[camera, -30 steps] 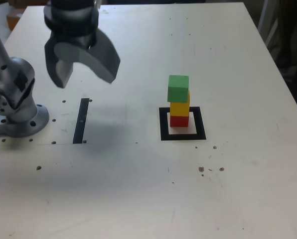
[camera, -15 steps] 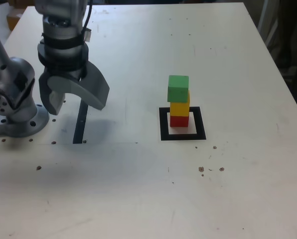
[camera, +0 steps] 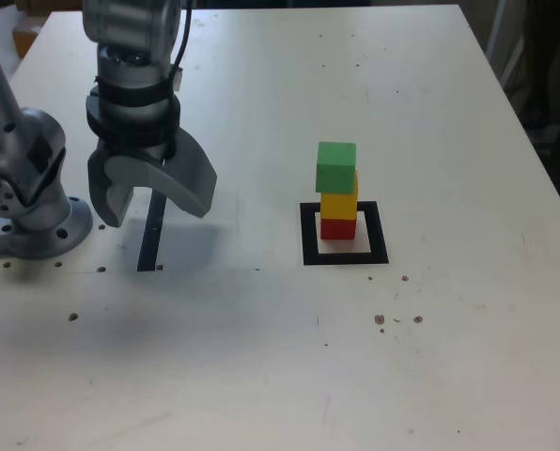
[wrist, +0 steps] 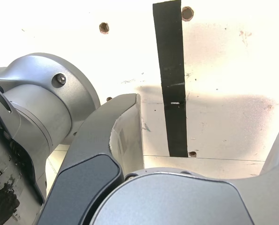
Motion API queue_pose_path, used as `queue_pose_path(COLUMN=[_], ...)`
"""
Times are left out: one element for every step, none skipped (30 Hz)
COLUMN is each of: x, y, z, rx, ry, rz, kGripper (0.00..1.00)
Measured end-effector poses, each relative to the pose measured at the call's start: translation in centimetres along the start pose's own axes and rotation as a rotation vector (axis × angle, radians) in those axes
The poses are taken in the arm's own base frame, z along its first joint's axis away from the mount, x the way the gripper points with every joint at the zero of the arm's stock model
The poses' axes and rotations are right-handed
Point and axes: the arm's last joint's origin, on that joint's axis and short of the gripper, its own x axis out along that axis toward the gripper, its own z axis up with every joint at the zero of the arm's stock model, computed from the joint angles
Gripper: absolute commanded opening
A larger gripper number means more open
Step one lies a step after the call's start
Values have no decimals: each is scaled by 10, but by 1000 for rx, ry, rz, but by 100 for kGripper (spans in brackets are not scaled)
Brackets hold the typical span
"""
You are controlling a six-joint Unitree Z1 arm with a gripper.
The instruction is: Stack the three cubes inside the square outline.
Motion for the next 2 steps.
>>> queue_pose_path(x=[0,0], y=[0,0], z=[0,1], rx=[-2,-5], ry=[1,2], rz=[0,0], kGripper=[100,100])
